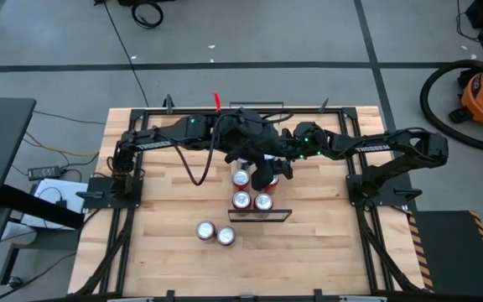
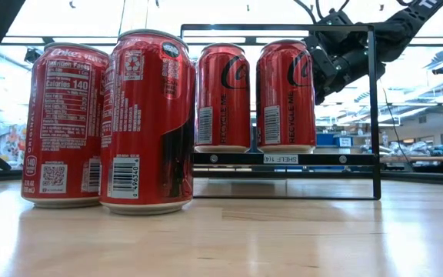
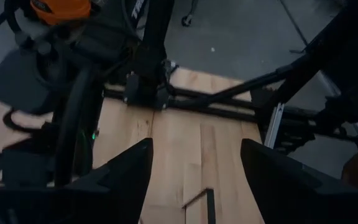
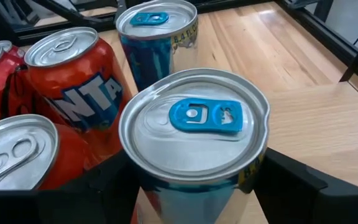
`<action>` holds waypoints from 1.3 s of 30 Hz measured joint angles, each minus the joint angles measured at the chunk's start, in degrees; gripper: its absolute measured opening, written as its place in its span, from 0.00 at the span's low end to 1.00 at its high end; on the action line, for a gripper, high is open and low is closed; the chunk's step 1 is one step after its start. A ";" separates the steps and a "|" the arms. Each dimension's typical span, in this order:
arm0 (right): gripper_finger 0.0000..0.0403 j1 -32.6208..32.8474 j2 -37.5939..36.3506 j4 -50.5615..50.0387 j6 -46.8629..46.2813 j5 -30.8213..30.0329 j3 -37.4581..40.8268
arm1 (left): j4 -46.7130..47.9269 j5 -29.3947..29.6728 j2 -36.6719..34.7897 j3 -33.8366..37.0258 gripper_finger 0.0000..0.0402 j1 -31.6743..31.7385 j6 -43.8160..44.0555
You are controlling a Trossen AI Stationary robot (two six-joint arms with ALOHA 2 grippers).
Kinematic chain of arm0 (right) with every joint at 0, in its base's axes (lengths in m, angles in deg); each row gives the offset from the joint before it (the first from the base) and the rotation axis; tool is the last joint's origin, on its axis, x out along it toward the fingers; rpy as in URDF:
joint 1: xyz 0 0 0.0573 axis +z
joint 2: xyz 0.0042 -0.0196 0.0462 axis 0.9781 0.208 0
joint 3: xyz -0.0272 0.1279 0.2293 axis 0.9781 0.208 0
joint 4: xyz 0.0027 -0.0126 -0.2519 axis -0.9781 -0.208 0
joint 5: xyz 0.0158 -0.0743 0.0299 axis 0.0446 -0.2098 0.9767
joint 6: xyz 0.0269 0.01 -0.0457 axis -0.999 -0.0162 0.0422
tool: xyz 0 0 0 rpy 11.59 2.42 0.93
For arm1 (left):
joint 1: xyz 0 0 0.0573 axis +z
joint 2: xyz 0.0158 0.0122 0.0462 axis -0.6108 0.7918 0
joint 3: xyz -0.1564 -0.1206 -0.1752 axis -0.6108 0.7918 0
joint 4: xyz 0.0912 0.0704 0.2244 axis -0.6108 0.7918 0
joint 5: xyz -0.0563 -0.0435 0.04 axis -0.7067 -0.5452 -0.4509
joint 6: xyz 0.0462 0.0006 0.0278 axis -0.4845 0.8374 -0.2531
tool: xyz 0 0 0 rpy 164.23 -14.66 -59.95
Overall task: Place canned beverage on shelf
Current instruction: Put the blue soda can on the shelf aligned with the other blue soda can, then adjust the red black soda can on the shelf
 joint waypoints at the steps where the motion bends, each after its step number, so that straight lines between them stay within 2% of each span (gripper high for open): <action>1: 0.69 0.00 -0.19 -0.13 -0.07 -0.16 0.00 | 0.99 0.00 -0.30 0.01 0.63 0.00 -0.05; 12: 0.76 -0.04 -0.25 -0.89 0.28 -0.14 0.15 | 2.79 0.21 -2.99 -0.06 0.63 0.68 -0.57; 19: 0.87 -0.04 -0.86 -1.46 -0.74 -0.16 0.15 | 3.47 0.23 -3.24 -0.06 0.63 0.81 -0.59; 23: 0.90 -0.04 -3.76 -2.56 -0.75 -1.69 0.15 | 4.09 0.23 -3.24 -0.06 0.63 0.81 -0.59; 35: 0.90 0.33 -15.82 -9.52 -2.55 -5.69 0.13 | 4.66 0.23 -3.24 -0.05 0.63 0.96 -1.57; 39: 0.90 0.61 -19.13 -11.22 -3.63 -6.86 0.13 | 10.74 0.21 -3.24 -0.06 0.63 0.96 -1.42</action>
